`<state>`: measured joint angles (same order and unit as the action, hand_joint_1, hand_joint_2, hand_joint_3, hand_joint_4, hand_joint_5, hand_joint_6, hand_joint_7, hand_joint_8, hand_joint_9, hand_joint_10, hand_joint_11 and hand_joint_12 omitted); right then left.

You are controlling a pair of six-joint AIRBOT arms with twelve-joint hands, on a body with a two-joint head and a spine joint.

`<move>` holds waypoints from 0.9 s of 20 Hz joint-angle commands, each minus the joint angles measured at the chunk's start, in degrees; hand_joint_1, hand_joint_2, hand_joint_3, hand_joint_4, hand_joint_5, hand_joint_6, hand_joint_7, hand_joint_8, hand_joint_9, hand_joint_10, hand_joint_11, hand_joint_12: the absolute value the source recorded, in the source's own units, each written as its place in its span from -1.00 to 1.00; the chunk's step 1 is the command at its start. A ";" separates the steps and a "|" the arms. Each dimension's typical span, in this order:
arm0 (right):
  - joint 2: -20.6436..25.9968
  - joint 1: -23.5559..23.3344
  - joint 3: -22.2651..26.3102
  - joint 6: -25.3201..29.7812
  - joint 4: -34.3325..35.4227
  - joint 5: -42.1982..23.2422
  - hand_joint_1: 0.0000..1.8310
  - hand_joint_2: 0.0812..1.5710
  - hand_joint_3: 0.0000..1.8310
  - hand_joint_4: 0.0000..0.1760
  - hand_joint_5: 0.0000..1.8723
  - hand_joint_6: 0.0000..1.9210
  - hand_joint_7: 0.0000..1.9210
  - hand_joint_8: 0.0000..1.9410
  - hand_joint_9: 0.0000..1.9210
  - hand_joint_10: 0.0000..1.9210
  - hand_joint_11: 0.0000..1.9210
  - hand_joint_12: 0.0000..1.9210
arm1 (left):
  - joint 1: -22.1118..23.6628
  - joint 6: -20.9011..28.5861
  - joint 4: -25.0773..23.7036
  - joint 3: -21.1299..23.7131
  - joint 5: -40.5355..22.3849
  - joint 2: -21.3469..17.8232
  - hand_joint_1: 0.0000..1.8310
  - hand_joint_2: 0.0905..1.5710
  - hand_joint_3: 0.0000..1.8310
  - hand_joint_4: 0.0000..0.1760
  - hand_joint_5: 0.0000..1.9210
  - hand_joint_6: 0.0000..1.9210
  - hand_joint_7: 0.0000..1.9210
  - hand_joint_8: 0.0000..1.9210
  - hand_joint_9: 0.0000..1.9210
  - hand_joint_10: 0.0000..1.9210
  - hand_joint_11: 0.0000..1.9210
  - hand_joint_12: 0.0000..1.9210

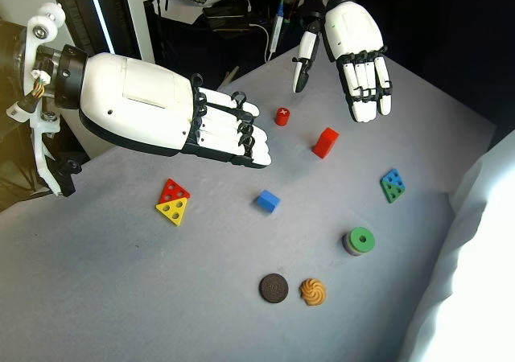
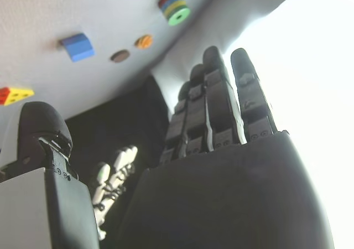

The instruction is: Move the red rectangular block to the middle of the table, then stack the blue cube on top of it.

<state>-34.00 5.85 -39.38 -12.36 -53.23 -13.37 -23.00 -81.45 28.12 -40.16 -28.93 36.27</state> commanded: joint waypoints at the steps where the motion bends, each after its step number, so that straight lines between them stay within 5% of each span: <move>1: 0.60 -0.72 0.13 0.26 1.35 -4.10 -0.99 0.44 -0.81 -1.00 -0.79 -0.93 -0.81 -0.94 -0.86 -0.95 -0.99 -0.59 | 0.79 -0.36 -0.77 -0.08 -5.86 -0.38 -1.00 0.35 -0.85 -1.00 -0.89 -0.95 -0.89 -0.95 -0.92 -0.95 -1.00 -0.76; 3: 0.60 -0.72 0.12 0.26 1.35 -4.10 -0.98 0.55 -0.99 -1.00 -0.76 -1.00 -0.80 -1.00 -0.84 -0.99 -1.00 -0.55 | 0.83 -0.50 -0.57 -0.06 -5.86 -0.38 -1.00 0.43 -0.99 -1.00 -0.88 -1.00 -0.88 -1.00 -0.91 -1.00 -1.00 -0.79; 8: 0.60 -0.73 0.12 0.26 1.35 -4.16 -1.00 0.56 -1.00 -1.00 -0.75 -1.00 -0.80 -1.00 -0.85 -1.00 -1.00 -0.63 | 0.87 -0.75 -0.21 -0.26 -3.73 -0.30 -1.00 0.45 -0.99 -1.00 -0.88 -1.00 -0.87 -1.00 -0.91 -1.00 -1.00 -0.78; 15: 0.88 -0.18 0.17 0.55 3.23 -4.97 -0.96 0.58 -1.00 -1.00 -0.73 -1.00 -0.75 -1.00 -0.78 -0.99 -1.00 -0.43 | 0.76 -1.72 -0.22 -2.75 -2.08 2.29 -1.00 0.37 -1.00 -0.87 -0.81 -0.99 -0.91 -1.00 -0.94 -1.00 -1.00 -0.84; 18: 1.00 0.40 1.42 0.51 4.10 4.00 -0.95 0.57 -1.00 -1.00 -0.70 -0.99 -0.73 -1.00 -0.75 -0.99 -1.00 -0.38 | -0.42 -1.42 -0.26 -3.46 -4.54 3.56 -0.99 0.33 -1.00 -1.00 -0.79 -1.00 -0.89 -1.00 -0.93 -1.00 -1.00 -0.82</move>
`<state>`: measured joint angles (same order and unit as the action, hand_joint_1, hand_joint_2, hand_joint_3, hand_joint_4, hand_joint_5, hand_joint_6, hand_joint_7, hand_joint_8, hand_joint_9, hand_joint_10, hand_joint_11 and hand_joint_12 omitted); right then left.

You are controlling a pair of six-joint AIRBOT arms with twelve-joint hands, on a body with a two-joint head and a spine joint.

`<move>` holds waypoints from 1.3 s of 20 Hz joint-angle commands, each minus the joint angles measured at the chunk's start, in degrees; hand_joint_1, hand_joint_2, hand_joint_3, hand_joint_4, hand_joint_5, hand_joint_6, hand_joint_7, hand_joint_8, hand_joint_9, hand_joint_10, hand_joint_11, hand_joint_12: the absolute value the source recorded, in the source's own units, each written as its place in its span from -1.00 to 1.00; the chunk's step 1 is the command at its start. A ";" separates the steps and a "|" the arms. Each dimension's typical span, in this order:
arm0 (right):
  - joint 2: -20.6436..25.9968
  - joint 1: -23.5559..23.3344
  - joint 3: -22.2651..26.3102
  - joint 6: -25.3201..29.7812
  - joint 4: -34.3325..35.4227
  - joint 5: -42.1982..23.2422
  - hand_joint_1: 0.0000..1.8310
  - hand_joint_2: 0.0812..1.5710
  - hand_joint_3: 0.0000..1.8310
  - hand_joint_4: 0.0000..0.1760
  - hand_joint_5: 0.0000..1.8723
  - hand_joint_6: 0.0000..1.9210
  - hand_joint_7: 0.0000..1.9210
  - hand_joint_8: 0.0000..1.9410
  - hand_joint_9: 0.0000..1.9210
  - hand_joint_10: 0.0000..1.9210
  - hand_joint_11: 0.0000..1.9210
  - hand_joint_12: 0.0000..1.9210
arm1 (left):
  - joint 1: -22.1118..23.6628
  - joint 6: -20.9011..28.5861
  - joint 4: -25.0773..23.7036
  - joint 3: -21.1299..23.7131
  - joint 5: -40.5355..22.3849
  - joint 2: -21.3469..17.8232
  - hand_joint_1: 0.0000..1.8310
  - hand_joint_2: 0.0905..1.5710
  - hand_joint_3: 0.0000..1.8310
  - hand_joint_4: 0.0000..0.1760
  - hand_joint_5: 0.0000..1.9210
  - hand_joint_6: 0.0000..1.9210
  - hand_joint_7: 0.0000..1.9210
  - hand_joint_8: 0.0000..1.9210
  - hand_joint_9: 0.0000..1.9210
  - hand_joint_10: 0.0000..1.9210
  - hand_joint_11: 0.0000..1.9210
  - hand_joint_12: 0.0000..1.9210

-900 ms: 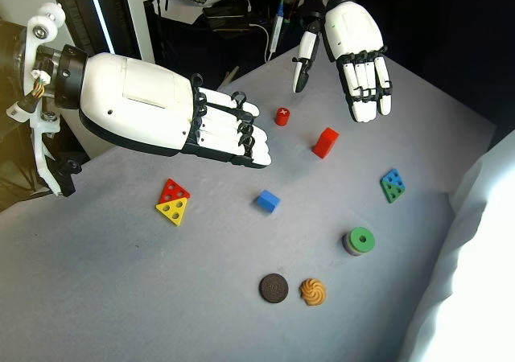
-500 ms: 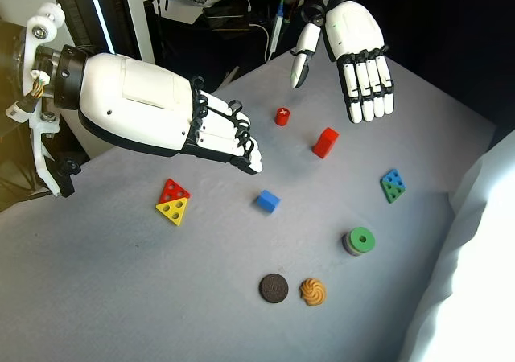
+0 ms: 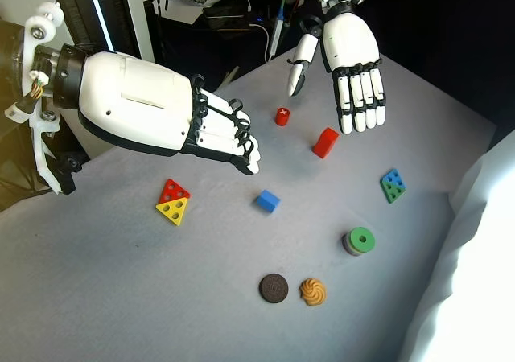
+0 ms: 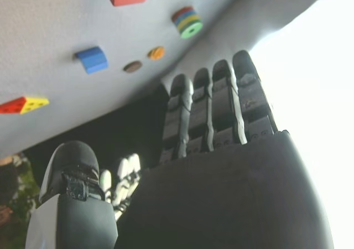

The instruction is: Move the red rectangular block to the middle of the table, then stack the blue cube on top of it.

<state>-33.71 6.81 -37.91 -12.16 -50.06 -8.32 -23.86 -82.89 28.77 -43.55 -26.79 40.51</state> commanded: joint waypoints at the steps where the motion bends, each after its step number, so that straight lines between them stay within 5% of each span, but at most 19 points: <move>1: 0.52 0.33 -0.06 0.25 0.92 1.50 -0.92 0.57 -1.00 -1.00 -0.68 -0.99 -0.71 -0.99 -0.73 -0.99 -1.00 -0.35 | 0.30 0.02 -0.92 -0.44 -7.23 0.02 -0.97 0.31 -1.00 -0.71 -0.75 -1.00 -0.88 -1.00 -0.92 -1.00 -1.00 -0.78; 4: 0.12 0.54 -0.64 0.00 0.92 0.83 -0.89 0.56 -1.00 -1.00 -0.70 -1.00 -0.72 -1.00 -0.74 -1.00 -1.00 -0.36 | -0.91 0.69 -1.13 -1.50 -8.17 1.98 -0.79 0.20 -1.00 -0.19 -0.68 -0.99 -0.88 -1.00 -0.94 -1.00 -1.00 -0.83; 6: -0.13 -0.13 -1.06 0.00 0.92 0.83 -0.90 0.56 -1.00 -1.00 -0.71 -1.00 -0.72 -1.00 -0.75 -1.00 -1.00 -0.38 | -3.58 2.79 -1.43 -2.09 -12.09 3.63 -0.75 0.18 -1.00 -0.01 -0.64 -0.99 -0.85 -0.99 -0.93 -1.00 -1.00 -0.78; 8: -0.69 -0.76 -1.86 -0.10 0.92 0.83 -0.91 0.57 -1.00 -1.00 -0.71 -1.00 -0.73 -1.00 -0.75 -1.00 -1.00 -0.37 | -5.75 3.35 -0.63 -2.28 -13.88 4.54 -0.69 0.18 -1.00 -0.25 -0.61 -0.99 -0.82 -0.99 -0.92 -1.00 -1.00 -0.78; 15: -2.13 -0.79 -4.30 0.06 0.93 -0.25 -0.98 0.59 -1.00 -1.00 -0.71 -1.00 -0.73 -1.00 -0.76 -1.00 -1.00 -0.42 | -8.41 3.90 0.93 -4.89 -18.51 7.78 -0.52 0.24 -0.99 -0.27 -0.59 -1.00 -0.87 -1.00 -0.98 -1.00 -1.00 -0.91; 19: -2.14 -0.76 -4.28 0.05 0.93 -0.86 -0.91 0.59 -1.00 -1.00 -0.70 -1.00 -0.73 -1.00 -0.76 -1.00 -1.00 -0.42 | -7.95 4.18 1.39 -7.08 -18.78 9.66 -0.60 0.26 -1.00 0.36 -0.59 -1.00 -0.87 -1.00 -0.96 -1.00 -1.00 -0.88; 26: -2.14 -0.55 -4.25 0.06 0.94 -1.93 -0.89 0.58 -1.00 -1.00 -0.67 -1.00 -0.70 -1.00 -0.73 -0.99 -1.00 -0.34 | -8.89 2.77 4.16 -9.13 -18.77 11.96 -0.58 0.30 -0.99 0.38 -0.69 -1.00 -0.92 -1.00 -0.99 -1.00 -0.99 -0.92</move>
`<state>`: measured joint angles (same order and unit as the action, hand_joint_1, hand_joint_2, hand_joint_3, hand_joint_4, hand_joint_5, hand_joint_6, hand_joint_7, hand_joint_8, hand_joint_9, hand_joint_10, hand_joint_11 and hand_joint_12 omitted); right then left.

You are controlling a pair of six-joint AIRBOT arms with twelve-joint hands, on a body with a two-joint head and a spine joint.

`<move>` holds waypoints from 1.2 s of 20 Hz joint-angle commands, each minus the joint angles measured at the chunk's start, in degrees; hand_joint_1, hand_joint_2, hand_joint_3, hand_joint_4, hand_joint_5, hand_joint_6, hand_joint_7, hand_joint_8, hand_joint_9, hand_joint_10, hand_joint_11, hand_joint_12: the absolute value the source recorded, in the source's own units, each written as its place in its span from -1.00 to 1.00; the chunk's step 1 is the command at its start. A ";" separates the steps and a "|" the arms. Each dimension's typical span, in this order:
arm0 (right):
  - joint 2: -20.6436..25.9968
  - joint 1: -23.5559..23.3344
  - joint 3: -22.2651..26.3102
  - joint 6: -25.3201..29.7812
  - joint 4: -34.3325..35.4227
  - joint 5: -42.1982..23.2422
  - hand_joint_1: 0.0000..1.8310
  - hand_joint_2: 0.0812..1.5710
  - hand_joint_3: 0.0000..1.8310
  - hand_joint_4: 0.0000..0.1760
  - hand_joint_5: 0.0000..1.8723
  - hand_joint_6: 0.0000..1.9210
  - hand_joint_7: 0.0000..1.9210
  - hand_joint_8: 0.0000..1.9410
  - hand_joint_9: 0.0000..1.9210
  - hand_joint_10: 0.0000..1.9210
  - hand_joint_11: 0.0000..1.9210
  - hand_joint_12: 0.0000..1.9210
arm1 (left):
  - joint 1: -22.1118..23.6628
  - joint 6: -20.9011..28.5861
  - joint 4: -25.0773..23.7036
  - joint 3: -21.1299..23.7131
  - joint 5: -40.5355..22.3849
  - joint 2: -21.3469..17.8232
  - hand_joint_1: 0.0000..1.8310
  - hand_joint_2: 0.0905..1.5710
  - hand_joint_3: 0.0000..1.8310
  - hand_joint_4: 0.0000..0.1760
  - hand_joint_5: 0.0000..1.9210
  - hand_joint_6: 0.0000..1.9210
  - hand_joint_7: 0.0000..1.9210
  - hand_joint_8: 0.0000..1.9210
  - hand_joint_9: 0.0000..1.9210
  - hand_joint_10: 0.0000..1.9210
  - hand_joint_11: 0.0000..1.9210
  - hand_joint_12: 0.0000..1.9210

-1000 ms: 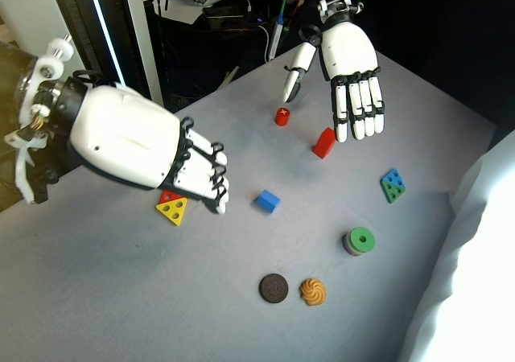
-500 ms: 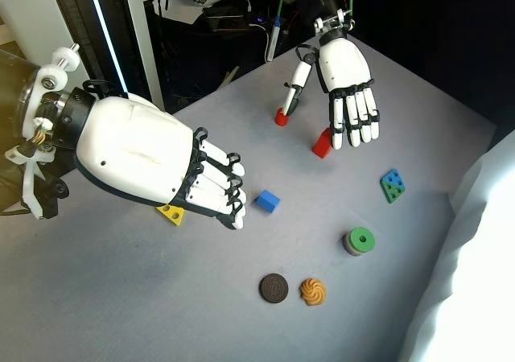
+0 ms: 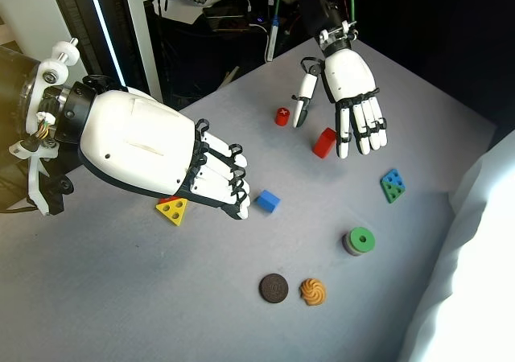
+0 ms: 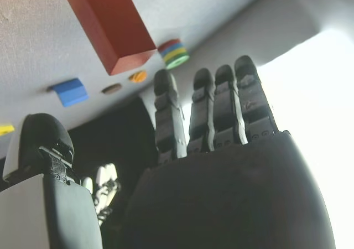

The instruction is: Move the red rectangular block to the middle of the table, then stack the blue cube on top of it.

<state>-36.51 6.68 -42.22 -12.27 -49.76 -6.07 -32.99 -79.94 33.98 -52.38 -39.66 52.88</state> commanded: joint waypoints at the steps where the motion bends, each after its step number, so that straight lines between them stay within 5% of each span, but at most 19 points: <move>1: 0.66 -0.39 0.06 0.17 0.63 -4.28 -0.89 0.59 -1.00 -1.00 -0.67 -1.00 -0.70 -1.00 -0.73 -0.99 -1.00 -0.34 | 0.09 -0.58 -0.56 -0.41 -5.82 -0.20 -0.53 0.30 -0.99 0.33 -0.67 -0.99 -0.91 -1.00 -0.99 -1.00 -1.00 -0.92; 11: 0.67 -0.22 0.26 0.16 0.63 -4.76 -0.81 0.57 -1.00 -1.00 -0.63 -1.00 -0.65 -0.99 -0.68 -0.99 -1.00 -0.25 | -1.10 -2.33 1.37 -1.36 -5.50 0.34 -0.36 0.30 -1.00 0.39 -0.58 -1.00 -0.89 -1.00 -0.97 -1.00 -1.00 -0.89; 17: 0.68 -0.11 0.48 0.14 0.63 -4.90 -0.79 0.56 -1.00 -1.00 -0.64 -1.00 -0.64 -1.00 -0.66 -0.99 -1.00 -0.19 | -1.36 -2.76 1.84 -2.86 -5.47 1.68 -0.20 0.28 -1.00 0.03 -0.48 -0.99 -0.85 -1.00 -0.94 -1.00 -1.00 -0.80; 24: 0.69 0.07 0.76 0.04 0.61 -5.03 -0.81 0.55 -1.00 -1.00 -0.61 -0.99 -0.62 -1.00 -0.65 -1.00 -1.00 -0.19 | -1.22 -3.23 3.04 -4.67 -5.47 3.62 -0.25 0.33 -1.00 0.00 -0.45 -1.00 -0.84 -1.00 -0.93 -1.00 -1.00 -0.78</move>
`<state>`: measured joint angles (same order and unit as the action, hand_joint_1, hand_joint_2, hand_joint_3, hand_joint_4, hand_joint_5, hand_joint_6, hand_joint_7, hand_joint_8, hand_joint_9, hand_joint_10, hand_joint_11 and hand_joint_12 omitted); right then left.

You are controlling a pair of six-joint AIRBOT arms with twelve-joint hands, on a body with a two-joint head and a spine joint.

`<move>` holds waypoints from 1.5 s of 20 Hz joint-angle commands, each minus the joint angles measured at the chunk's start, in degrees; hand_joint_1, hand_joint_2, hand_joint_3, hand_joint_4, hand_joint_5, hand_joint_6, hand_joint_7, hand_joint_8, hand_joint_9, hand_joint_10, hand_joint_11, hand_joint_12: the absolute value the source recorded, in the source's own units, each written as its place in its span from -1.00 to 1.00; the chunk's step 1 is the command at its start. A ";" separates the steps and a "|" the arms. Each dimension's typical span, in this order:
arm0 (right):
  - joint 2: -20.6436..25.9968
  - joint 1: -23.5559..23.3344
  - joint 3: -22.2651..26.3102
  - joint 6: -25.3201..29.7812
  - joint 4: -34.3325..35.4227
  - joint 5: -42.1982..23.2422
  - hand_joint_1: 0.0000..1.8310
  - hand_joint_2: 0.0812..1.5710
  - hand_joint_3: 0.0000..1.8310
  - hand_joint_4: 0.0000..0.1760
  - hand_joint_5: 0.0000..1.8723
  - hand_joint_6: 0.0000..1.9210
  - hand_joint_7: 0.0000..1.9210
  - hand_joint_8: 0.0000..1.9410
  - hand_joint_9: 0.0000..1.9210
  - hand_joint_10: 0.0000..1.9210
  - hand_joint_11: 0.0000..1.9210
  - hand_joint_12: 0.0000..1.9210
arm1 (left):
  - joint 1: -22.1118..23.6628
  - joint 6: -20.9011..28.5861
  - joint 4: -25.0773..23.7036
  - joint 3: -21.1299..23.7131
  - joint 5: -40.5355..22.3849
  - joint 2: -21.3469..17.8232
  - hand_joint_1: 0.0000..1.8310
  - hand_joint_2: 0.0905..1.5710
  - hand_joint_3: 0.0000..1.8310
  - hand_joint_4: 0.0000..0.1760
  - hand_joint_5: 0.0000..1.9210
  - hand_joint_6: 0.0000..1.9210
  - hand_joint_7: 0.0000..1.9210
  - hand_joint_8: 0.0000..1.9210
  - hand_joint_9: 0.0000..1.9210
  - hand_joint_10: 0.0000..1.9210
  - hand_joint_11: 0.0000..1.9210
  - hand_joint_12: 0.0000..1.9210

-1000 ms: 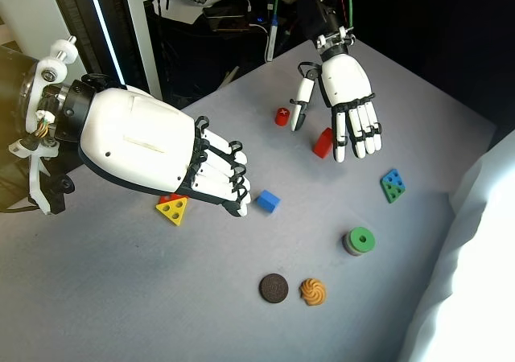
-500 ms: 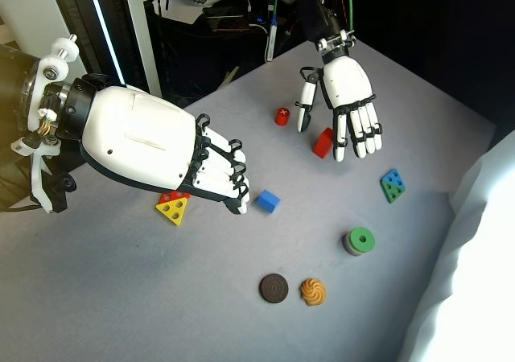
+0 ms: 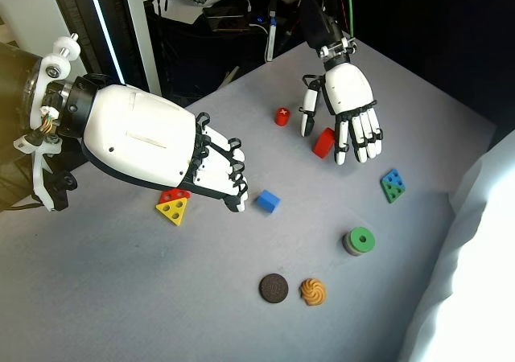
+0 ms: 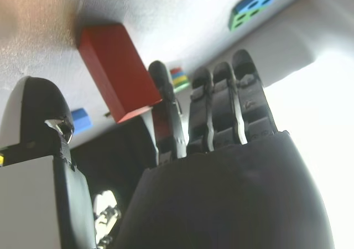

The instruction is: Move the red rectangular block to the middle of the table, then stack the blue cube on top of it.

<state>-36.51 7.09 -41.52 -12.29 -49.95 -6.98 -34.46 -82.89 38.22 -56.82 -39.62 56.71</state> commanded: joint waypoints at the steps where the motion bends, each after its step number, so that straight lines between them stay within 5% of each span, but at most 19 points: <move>1: 0.69 -0.32 0.08 0.04 0.81 -4.11 -0.80 0.55 -1.00 -1.00 -0.61 -1.00 -0.62 -1.00 -0.65 -1.00 -1.00 -0.20 | 0.24 -0.28 -1.12 -0.35 -5.51 -0.03 -0.25 0.33 -1.00 -0.02 -0.44 -0.99 -0.84 -1.00 -0.94 -1.00 -1.00 -0.78; 3: 0.70 -0.29 0.13 -0.01 0.81 -4.11 -0.78 0.55 -1.00 -1.00 -0.60 -1.00 -0.61 -1.00 -0.64 -0.99 -1.00 -0.17 | 0.27 -0.88 -0.20 -0.66 -5.52 0.54 -0.22 0.31 -1.00 -0.18 -0.42 -0.99 -0.82 -0.99 -0.92 -1.00 -1.00 -0.74; 14: 0.71 -0.16 0.53 -0.40 0.80 -4.12 -0.77 0.54 -1.00 -1.00 -0.60 -1.00 -0.61 -1.00 -0.64 -1.00 -1.00 -0.16 | 1.11 -2.12 0.76 -2.34 -5.51 2.05 -0.30 0.44 -0.99 -0.27 -0.40 -0.99 -0.82 -1.00 -0.94 -1.00 -1.00 -0.82; 27: 0.72 0.17 0.88 -0.98 0.79 -4.12 -0.77 0.55 -1.00 -1.00 -0.58 -1.00 -0.60 -1.00 -0.64 -0.99 -1.00 -0.15 | 1.40 -2.53 1.40 -2.84 -5.51 2.64 -0.36 0.51 -0.99 0.05 -0.34 -1.00 -0.82 -1.00 -0.95 -1.00 -1.00 -0.92; 30: 0.72 0.22 0.92 -1.06 0.79 -4.12 -0.77 0.55 -1.00 -1.00 -0.58 -1.00 -0.60 -1.00 -0.65 -1.00 -1.00 -0.15 | 1.70 -2.80 1.55 -2.83 -5.51 2.75 -0.29 0.49 -1.00 -0.16 -0.29 -1.00 -0.78 -1.00 -0.93 -1.00 -1.00 -0.88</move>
<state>-36.51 7.53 -40.75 -13.34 -49.95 -7.09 -33.15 -85.54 41.25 -59.40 -39.57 59.79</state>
